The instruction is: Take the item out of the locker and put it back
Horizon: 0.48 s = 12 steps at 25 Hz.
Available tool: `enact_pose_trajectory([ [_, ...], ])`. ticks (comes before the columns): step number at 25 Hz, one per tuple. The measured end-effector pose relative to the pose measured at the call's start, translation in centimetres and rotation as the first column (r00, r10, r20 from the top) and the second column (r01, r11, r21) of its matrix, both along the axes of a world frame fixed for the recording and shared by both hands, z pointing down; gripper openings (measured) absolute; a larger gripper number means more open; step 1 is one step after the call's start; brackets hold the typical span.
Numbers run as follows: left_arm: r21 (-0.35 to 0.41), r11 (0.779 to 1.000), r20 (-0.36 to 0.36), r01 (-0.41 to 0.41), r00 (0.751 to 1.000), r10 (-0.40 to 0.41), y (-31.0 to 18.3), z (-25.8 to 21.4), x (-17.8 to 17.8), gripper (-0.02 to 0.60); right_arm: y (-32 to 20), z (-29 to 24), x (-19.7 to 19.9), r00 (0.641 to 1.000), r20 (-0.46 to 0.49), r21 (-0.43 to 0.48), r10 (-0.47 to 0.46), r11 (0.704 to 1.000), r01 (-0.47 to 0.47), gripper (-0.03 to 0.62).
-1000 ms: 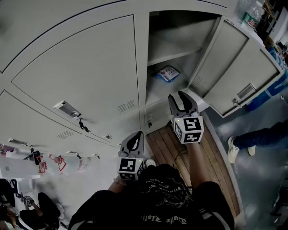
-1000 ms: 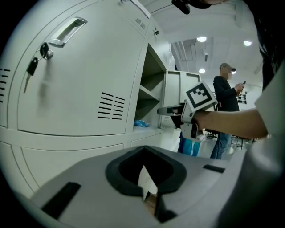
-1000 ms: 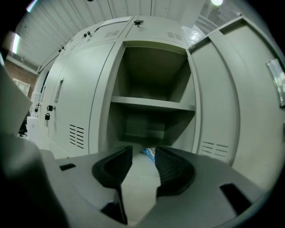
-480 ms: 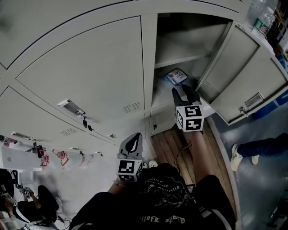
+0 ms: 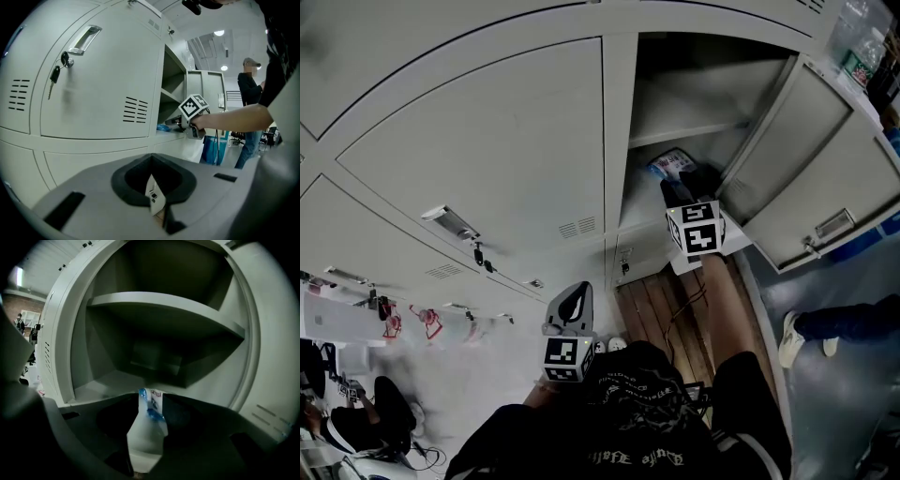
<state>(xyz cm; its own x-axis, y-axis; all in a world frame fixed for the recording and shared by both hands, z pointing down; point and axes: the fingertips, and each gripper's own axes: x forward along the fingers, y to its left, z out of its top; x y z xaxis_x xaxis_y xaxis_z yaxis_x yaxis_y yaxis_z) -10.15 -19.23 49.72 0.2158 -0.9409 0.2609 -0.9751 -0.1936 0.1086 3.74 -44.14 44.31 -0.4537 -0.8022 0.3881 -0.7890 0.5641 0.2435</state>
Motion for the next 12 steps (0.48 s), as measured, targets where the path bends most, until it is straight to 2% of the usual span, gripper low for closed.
enact_pose_trajectory([
  [12, 0.015, 0.999, -0.010, 0.033, 0.999, -0.033, 0.3, -0.2, -0.5, 0.006, -1.7, 3.5, -0.1, 0.997, -0.080, -0.106, -0.001, 0.994, -0.007, 0.158],
])
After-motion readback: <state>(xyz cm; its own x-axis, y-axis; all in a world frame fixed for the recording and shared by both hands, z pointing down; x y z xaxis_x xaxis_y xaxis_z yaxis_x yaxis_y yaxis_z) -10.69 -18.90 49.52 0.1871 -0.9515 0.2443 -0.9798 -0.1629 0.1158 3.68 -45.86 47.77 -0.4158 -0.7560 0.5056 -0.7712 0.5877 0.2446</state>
